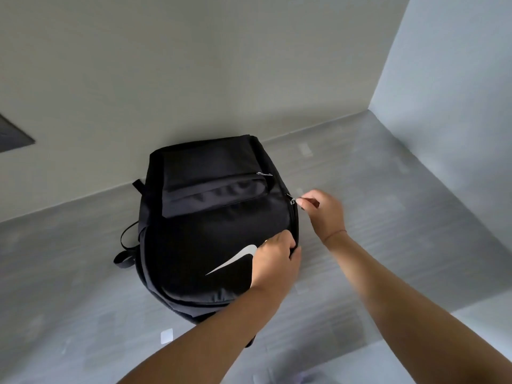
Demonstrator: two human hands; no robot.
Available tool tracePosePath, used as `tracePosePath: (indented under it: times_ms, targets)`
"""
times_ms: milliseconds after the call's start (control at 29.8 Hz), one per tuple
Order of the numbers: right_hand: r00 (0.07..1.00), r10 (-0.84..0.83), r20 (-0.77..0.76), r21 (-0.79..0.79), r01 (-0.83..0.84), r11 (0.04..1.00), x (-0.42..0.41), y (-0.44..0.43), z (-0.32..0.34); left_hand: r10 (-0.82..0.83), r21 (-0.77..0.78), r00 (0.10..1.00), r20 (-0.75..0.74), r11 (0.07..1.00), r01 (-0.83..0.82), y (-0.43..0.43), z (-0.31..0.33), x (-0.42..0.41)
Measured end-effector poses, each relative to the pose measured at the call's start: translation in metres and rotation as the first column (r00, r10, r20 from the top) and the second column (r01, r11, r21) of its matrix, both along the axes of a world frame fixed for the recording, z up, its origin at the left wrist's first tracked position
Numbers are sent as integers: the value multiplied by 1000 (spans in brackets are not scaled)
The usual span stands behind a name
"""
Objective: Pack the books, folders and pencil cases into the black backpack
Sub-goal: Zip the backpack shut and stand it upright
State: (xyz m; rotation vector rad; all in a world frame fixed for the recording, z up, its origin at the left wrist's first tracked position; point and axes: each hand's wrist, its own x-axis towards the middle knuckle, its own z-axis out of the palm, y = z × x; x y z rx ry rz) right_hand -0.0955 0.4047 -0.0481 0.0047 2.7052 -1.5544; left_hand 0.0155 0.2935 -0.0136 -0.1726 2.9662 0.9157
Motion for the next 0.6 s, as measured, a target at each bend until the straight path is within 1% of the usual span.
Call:
tracePosePath:
  times_ms: [168, 235, 302, 335, 402, 436, 469, 503, 536, 570, 603]
  targets:
    - [1000, 10, -12, 29, -10, 1000, -18, -11, 1, 17, 25, 1000, -27, 1000, -16, -4, 1, -6]
    - [1000, 14, 27, 35, -15, 999, -17, -11, -1, 12, 32, 1000, 3, 999, -12, -6, 1, -8]
    - [990, 24, 140, -7, -23, 1000, -17, -13, -4, 25, 68, 999, 33, 997, -27, -10, 4, -6]
    - [976, 33, 216, -60, -21, 998, -16, -14, -4, 43, 73, 999, 18, 996, -44, -15, 8, -3]
    - [933, 74, 353, -172, -13, 985, -11, -15, -3, 130, 7, 987, -96, 992, -130, -35, 14, 7]
    - [911, 99, 401, -201, -18, 979, -6, -15, -5, 214, -35, 962, -167, 974, -223, -49, 16, 14]
    - [889, 118, 442, -213, -24, 977, 3, -14, -5, 332, -50, 916, -225, 935, -351, -65, 17, 22]
    - [867, 135, 480, -205, -38, 978, 12, -12, -6, 468, -26, 845, -259, 871, -490, -82, 18, 32]
    - [844, 150, 514, -186, -61, 981, 22, -10, -10, 602, 28, 758, -249, 787, -616, -97, 17, 42]
    - [825, 166, 540, -177, -81, 981, 30, -8, -13, 718, 92, 670, -187, 692, -716, -110, 15, 52]
    - [807, 178, 563, -183, -88, 979, 38, -8, -16, 809, 144, 583, -74, 587, -797, -122, 11, 60]
